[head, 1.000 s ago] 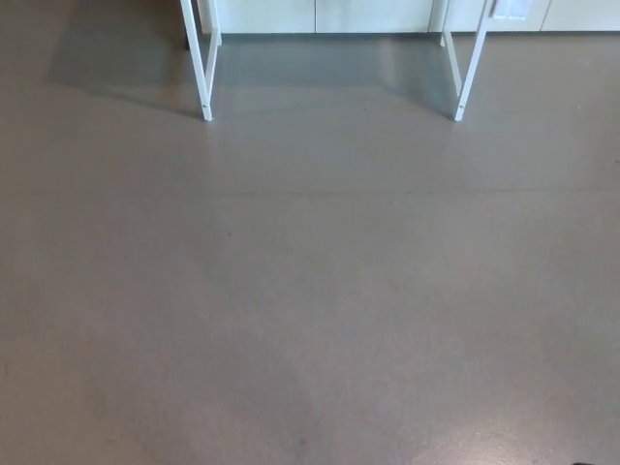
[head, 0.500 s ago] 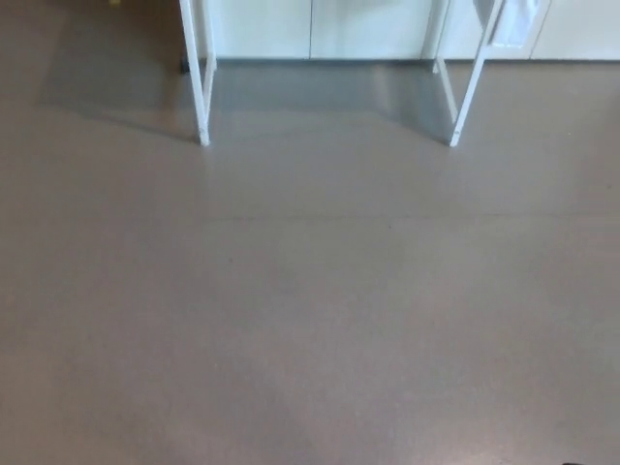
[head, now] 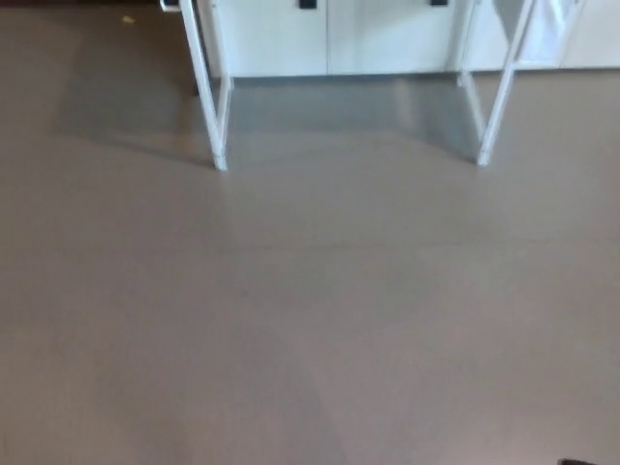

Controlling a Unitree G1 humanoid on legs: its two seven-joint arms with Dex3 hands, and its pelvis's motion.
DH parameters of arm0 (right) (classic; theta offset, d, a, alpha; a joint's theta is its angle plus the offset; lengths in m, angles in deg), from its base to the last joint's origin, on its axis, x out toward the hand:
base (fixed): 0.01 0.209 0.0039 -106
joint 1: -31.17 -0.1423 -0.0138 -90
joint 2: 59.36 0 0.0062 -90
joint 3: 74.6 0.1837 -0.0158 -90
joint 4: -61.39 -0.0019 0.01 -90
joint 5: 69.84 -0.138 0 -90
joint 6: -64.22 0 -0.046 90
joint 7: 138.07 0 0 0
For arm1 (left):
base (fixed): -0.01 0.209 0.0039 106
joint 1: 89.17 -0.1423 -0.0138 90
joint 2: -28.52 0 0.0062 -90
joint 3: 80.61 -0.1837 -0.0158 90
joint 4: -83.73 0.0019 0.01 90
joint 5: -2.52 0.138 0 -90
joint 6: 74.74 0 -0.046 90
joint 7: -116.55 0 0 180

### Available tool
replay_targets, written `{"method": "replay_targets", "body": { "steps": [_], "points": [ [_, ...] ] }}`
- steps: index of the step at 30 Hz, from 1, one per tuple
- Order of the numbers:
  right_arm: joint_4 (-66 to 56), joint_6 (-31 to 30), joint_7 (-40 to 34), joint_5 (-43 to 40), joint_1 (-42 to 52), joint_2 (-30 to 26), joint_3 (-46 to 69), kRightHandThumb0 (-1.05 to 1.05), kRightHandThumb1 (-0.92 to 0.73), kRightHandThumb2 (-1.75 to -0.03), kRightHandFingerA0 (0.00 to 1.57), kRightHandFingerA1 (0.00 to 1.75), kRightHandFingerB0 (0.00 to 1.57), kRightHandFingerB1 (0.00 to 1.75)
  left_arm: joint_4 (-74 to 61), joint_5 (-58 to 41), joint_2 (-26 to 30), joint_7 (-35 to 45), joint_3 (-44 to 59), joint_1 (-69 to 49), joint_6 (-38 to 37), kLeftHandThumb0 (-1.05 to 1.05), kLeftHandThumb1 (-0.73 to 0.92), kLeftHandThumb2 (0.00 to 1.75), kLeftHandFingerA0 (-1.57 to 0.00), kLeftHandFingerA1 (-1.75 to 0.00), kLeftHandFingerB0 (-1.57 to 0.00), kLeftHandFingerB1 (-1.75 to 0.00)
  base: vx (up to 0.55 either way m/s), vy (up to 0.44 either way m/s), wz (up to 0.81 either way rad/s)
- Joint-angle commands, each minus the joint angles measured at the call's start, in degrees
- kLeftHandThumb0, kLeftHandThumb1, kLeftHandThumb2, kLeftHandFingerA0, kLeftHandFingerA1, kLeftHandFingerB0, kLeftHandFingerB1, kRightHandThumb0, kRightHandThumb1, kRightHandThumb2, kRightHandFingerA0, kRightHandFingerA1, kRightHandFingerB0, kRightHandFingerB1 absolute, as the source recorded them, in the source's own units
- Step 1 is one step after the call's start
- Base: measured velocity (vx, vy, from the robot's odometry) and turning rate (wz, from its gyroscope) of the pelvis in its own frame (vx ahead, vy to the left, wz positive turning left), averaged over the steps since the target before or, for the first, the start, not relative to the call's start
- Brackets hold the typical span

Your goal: The robot walks towards a desk on which a shovel is kept on the left hand side and a container is kept on the right hand side. The robot picks up the shovel using its left hand and places it in the container.

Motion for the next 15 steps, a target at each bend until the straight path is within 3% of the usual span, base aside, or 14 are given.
{"method": "replay_targets", "body": {
  "steps": [1, 7, 14, 15],
  "points": [
    [0.7, 2.6, -0.5, 0.6, 0.0, -0.4, -0.2, -0.43, -0.41, -0.70, 0.61, 0.58, 0.36, 0.49, -0.2, 0.3, 1.1, -0.4, 0.3, -0.7, -2.5, -0.26, 0.58, 0.58, -0.47, -0.38, -0.39, -0.33, 0.31, -0.179, 0.29],
    [-0.1, 1.0, -0.3, 0.2, -1.4, -1.0, 0.0, -0.40, -0.42, -0.69, 0.61, 0.57, 0.36, 0.47, 0.8, 1.6, 1.2, -1.6, -0.5, 0.7, -3.8, -0.26, 0.58, 0.58, -0.48, -0.39, -0.39, -0.34, 0.27, -0.080, -0.02],
    [-0.5, 1.4, -0.9, 1.6, -0.1, -1.5, -1.0, -0.38, -0.45, -0.68, 0.59, 0.56, 0.36, 0.47, 2.7, 1.1, 1.5, -1.1, -0.4, 0.3, -3.7, -0.27, 0.59, 0.58, -0.47, -0.39, -0.40, -0.34, 0.36, 0.184, -0.09],
    [-0.5, 1.7, -0.8, 1.6, 0.3, -1.5, -1.0, -0.38, -0.45, -0.68, 0.59, 0.56, 0.36, 0.47, 2.8, 1.0, 1.5, -0.9, -0.4, 0.0, -4.1, -0.27, 0.59, 0.58, -0.47, -0.39, -0.40, -0.34, 0.49, -0.094, -0.94]
  ]
}}
